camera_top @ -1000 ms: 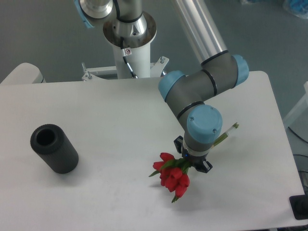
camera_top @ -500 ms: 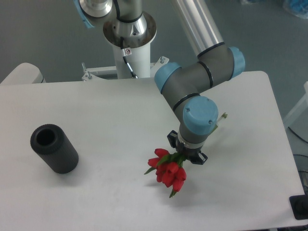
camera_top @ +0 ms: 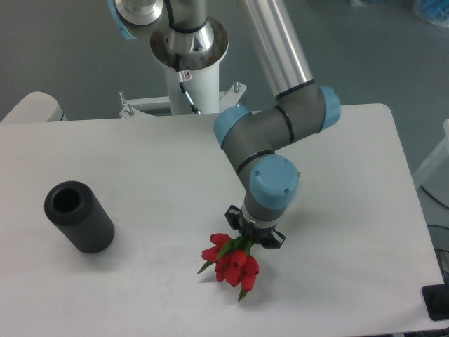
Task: Place the flowers on the table
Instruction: 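Lower the held tulip bouquet onto the table surface, then open the gripper to release the tulips and lift away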
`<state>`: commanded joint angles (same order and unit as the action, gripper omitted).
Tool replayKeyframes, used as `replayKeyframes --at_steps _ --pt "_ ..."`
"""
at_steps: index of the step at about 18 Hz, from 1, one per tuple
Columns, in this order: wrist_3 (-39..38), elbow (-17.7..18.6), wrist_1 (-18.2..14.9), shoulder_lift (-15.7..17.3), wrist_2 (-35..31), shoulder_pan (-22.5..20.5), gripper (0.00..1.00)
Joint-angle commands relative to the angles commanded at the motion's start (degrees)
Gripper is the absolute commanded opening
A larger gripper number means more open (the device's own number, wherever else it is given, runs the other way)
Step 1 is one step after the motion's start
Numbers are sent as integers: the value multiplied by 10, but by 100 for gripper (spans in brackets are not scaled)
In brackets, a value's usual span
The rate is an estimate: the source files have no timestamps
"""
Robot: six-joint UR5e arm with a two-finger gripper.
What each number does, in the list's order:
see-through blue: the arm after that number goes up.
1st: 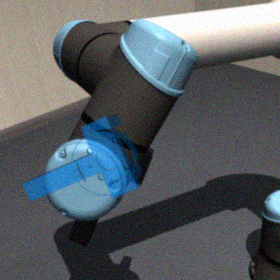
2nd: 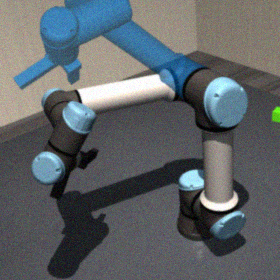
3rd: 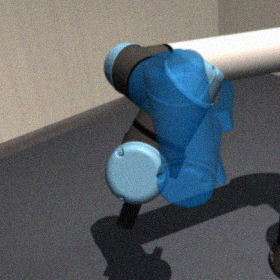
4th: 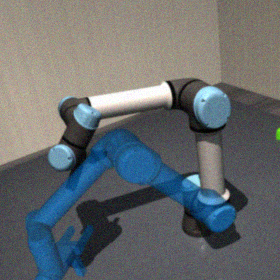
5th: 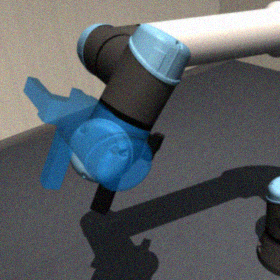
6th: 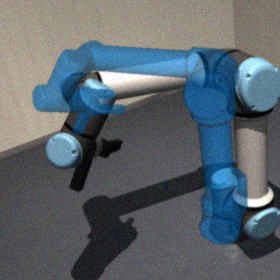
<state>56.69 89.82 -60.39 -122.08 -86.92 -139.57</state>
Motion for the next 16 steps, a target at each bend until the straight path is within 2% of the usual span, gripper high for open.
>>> replayKeyframes --at_steps 1,3,4,5,13,16 --pt "1 -2 1 -1 0 -1 24" --pt "2 -6 2 -3 0 -2 64" --pt "2 -6 5 -3 0 -2 97" --pt "1 -7 6 -3 -2 -2 100" --pt "22 -33 3 -3 -2 -10 100" --pt "65 -46 -5 1 -3 -11 100"
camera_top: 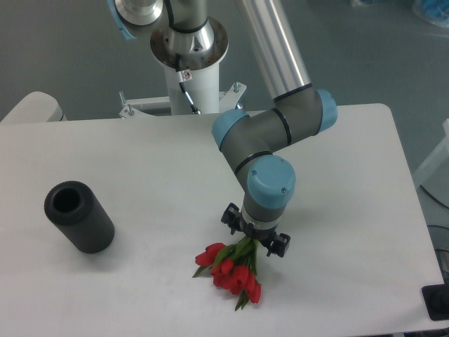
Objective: Place the flowers on the table
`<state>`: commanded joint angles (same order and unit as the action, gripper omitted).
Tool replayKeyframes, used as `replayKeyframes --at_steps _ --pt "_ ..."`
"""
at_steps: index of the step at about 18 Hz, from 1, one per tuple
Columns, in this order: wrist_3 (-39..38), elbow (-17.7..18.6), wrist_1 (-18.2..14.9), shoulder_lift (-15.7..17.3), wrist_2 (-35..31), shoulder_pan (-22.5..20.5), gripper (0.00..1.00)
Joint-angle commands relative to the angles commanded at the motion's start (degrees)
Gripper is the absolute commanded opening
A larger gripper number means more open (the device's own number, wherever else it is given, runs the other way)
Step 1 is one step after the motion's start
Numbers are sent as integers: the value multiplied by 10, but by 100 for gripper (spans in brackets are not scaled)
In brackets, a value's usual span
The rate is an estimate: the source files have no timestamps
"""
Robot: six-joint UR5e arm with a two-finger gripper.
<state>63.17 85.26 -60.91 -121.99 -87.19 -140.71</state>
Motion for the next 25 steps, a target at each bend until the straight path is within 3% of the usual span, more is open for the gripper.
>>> replayKeyframes --at_steps 4,15,25 --pt "50 -16 -9 5 0 -25 100" --pt "308 -46 -11 -19 -22 -60 100" --pt "373 -55 -20 -24 -46 -64 100"
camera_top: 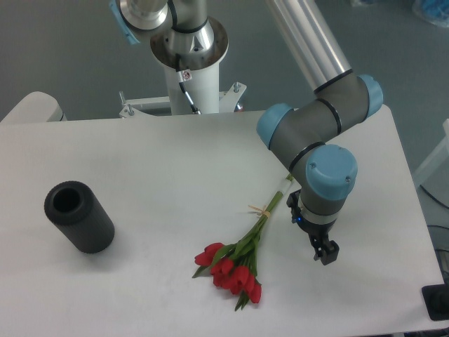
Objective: Place the flowers on the table
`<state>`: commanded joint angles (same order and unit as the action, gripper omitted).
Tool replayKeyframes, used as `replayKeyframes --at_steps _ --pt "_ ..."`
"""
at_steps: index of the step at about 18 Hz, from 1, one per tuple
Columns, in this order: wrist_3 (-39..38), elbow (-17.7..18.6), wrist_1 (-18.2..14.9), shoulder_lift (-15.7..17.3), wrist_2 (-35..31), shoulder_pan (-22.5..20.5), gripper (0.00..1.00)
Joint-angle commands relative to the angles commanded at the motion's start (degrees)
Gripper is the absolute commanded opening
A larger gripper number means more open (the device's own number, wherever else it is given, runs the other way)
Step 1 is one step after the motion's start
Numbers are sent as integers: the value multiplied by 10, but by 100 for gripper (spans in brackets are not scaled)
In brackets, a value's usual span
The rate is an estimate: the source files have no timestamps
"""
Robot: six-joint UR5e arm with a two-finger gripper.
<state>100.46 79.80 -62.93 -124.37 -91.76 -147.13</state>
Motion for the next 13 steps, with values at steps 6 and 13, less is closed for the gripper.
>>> replayKeyframes --at_steps 6,13 --pt "0 6 1 2 4 0 100" --pt "0 8 3 2 3 -1 100"
